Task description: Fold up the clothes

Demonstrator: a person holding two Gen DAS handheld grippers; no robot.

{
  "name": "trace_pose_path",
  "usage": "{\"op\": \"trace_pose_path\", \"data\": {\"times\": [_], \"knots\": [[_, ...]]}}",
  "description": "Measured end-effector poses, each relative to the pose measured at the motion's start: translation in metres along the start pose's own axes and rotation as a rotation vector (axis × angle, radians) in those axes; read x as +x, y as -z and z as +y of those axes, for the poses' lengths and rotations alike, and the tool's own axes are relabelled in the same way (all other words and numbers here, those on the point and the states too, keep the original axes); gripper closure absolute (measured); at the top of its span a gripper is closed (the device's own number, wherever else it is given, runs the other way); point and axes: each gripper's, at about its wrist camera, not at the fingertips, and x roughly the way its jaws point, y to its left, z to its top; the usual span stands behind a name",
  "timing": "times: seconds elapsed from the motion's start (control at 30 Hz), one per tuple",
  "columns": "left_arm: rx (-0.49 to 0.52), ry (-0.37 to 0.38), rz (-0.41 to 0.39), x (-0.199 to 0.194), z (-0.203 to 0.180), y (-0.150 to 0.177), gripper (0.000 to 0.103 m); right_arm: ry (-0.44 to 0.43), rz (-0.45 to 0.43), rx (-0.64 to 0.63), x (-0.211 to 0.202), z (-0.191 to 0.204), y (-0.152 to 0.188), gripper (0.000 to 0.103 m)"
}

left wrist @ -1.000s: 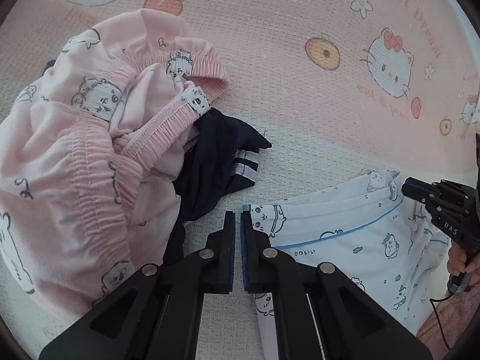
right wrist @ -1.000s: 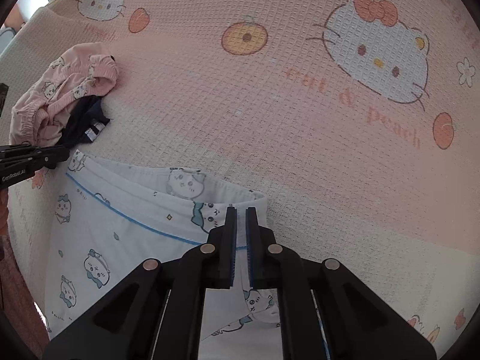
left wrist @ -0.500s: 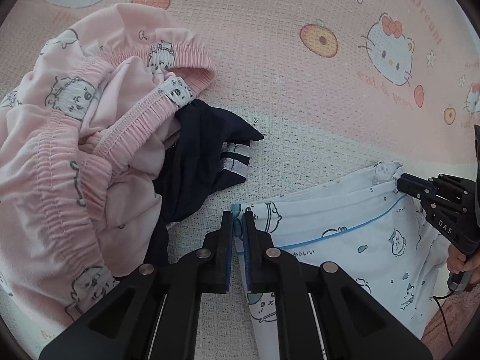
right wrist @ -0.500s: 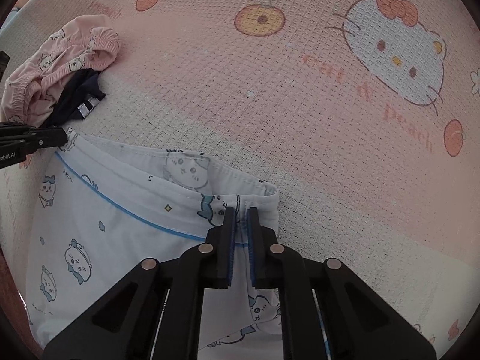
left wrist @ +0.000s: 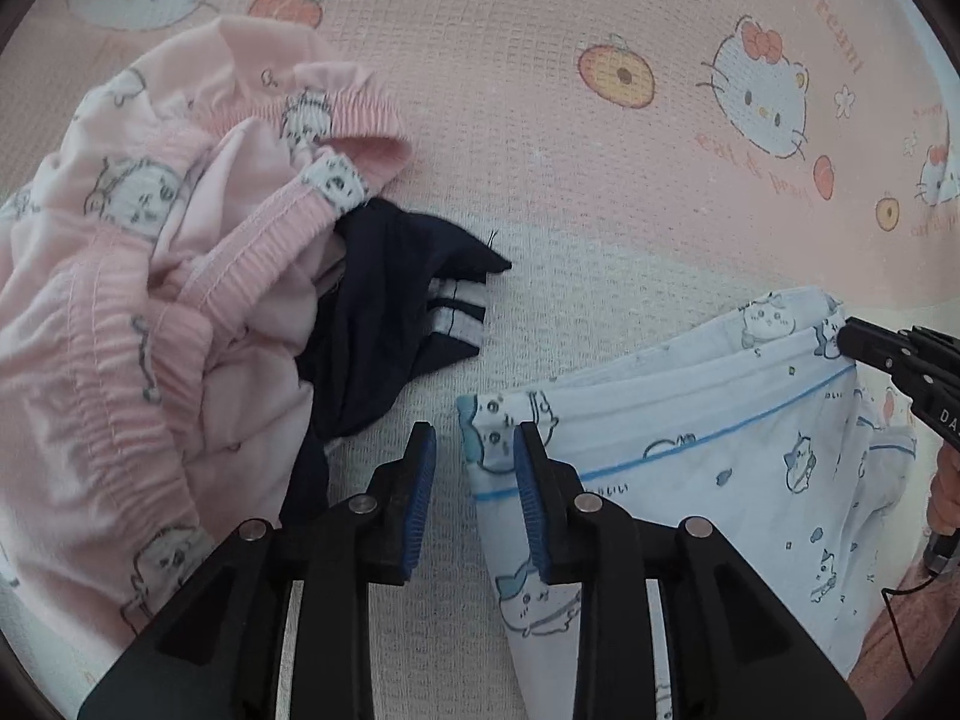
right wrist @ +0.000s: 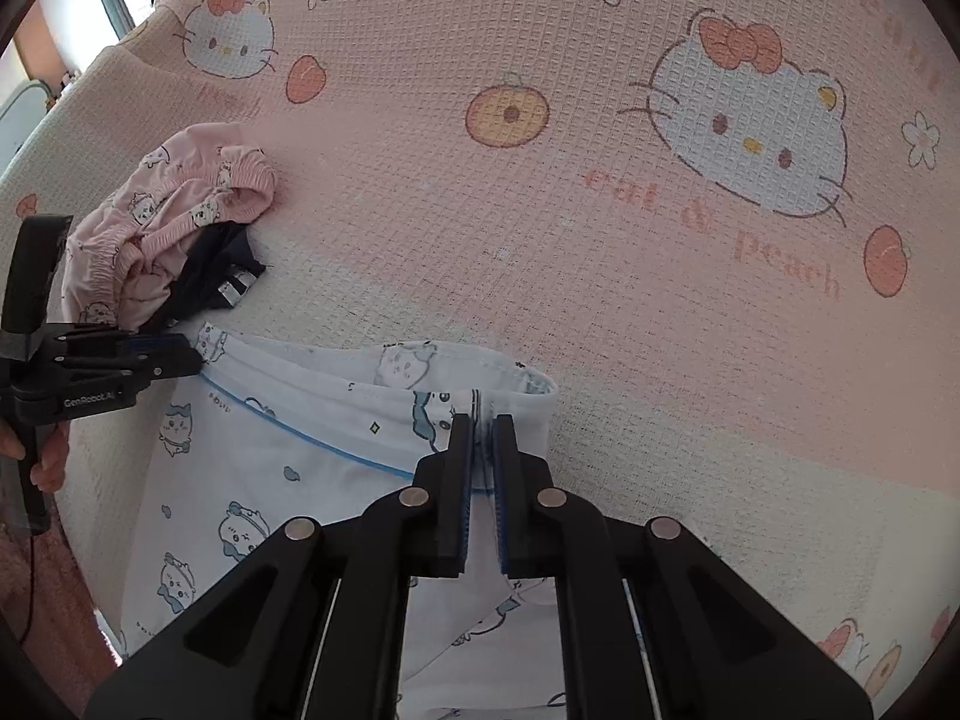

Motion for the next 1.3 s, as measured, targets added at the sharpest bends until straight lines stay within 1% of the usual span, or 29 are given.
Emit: {"op": "trace_pose_path", "data": {"times": [0.03,0.13,0.17,0.37,0.5,0.6,0.63,0.73,0.8,0.87,0.97,1.0,1.07,1.1,1.17,1.23,1.3], "knots": [[0.01,-0.004,0.002,0.003,-0.003,-0.001,0.097,0.002,-0.006,0.004,-0.001,0.0,0.002,0.098],[0.019,-0.022,-0.01,0.002,-0.009,-0.001,0.098,-0.005,-0.017,0.014,-0.002,-0.001,0.003,0.098],[0.015,-0.024,-0.019,0.001,-0.009,-0.003,0.098,0.006,-0.022,0.009,-0.004,-0.001,0.002,0.098],[-0.02,-0.027,-0.07,-0.004,-0.001,-0.017,0.098,0.024,-0.05,-0.023,-0.003,0.003,-0.016,0.099],[-0.019,-0.034,-0.058,0.006,0.002,-0.022,0.098,0.037,-0.047,-0.002,0.007,-0.001,-0.026,0.099],[-0.028,-0.044,-0.031,0.016,0.006,-0.019,0.097,0.021,-0.028,0.039,0.018,-0.01,-0.03,0.099],[-0.028,-0.04,-0.033,0.018,0.007,-0.018,0.096,0.012,-0.015,0.054,0.025,-0.013,-0.03,0.099],[-0.019,-0.03,-0.033,0.018,0.009,-0.018,0.095,0.053,0.067,0.054,0.061,-0.018,-0.025,0.098],[-0.019,-0.044,-0.008,0.02,0.007,-0.022,0.094,0.077,0.047,0.052,0.062,-0.015,-0.025,0.098],[-0.019,-0.073,-0.001,0.012,0.007,-0.022,0.085,0.088,0.028,0.073,0.054,-0.014,-0.025,0.096],[0.011,-0.086,-0.025,-0.005,0.003,-0.017,0.084,0.094,-0.013,0.115,0.033,-0.015,-0.024,0.091],[0.024,-0.072,-0.028,-0.008,-0.001,-0.014,0.084,0.097,-0.023,0.132,0.025,-0.015,-0.023,0.091],[0.049,-0.049,-0.045,-0.013,-0.01,-0.007,0.084,0.075,-0.012,0.145,0.009,-0.01,-0.021,0.091],[0.059,-0.023,-0.031,-0.014,-0.017,-0.003,0.084,0.079,-0.008,0.154,0.001,-0.005,-0.018,0.091],[0.077,0.044,0.024,-0.013,-0.031,0.007,0.084,0.081,0.0,0.178,-0.016,0.006,-0.011,0.09],[0.102,0.07,0.077,-0.019,-0.044,0.028,0.084,0.062,0.025,0.212,-0.032,0.021,0.002,0.09],[0.129,0.087,0.13,-0.026,-0.057,0.051,0.084,0.058,0.047,0.226,-0.046,0.037,0.026,0.089]]}}
